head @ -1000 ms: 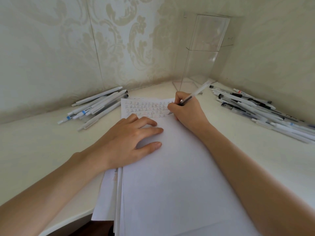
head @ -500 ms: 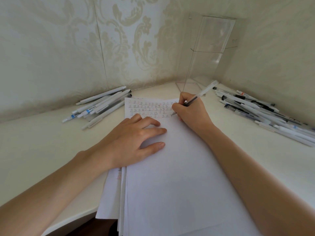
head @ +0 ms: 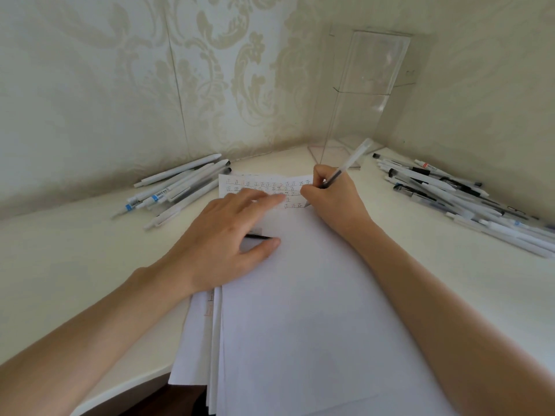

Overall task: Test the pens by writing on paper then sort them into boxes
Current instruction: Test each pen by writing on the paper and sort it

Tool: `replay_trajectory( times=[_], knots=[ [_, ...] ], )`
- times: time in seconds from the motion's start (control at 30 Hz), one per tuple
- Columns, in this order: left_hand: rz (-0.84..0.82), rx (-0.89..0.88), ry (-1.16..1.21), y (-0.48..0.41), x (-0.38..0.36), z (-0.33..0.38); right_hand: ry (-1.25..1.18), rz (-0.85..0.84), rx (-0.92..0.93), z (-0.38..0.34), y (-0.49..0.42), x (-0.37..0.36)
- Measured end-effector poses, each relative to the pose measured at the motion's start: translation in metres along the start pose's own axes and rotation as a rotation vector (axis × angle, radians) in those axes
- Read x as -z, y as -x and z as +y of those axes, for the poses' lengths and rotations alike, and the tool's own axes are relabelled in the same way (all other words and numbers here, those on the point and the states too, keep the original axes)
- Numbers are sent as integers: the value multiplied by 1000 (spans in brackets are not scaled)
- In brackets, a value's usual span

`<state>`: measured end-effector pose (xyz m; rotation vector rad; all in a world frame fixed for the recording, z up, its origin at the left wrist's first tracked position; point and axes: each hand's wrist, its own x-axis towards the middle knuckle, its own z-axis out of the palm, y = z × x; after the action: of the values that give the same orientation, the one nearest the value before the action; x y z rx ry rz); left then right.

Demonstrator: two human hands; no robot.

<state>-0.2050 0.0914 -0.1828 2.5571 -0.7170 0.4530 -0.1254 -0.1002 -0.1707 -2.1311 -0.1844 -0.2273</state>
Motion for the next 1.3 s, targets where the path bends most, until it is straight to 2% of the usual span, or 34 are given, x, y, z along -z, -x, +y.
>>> replay_trajectory(
  times=[0.07,0.17,0.3,0.43,0.5,0.6,0.9,1.07,1.3],
  knots=[
    [59,47,-19,0,5,-5,-50,0,-5,0,1,1],
    [-12,90,-56,0,9,-13,-199,24,-16,-2,3,6],
    [-17,121,49,-1,7,-14,-296,-5,23,-4,4,7],
    [77,153,173,-1,5,-17,-618,-93,0,-17,9,8],
    [161,171,226,-2,6,-15,-686,-167,-9,-24,15,7],
    [235,179,290,-3,9,-12,-656,-222,-1,-31,22,3],
    [213,139,288,-3,11,-4,-583,-311,32,-38,32,-5],
    [202,133,349,-1,13,-3,-615,-266,-24,-43,35,-10],
    [258,117,311,-3,13,-7,-582,-284,30,-48,36,-16]
  ],
)
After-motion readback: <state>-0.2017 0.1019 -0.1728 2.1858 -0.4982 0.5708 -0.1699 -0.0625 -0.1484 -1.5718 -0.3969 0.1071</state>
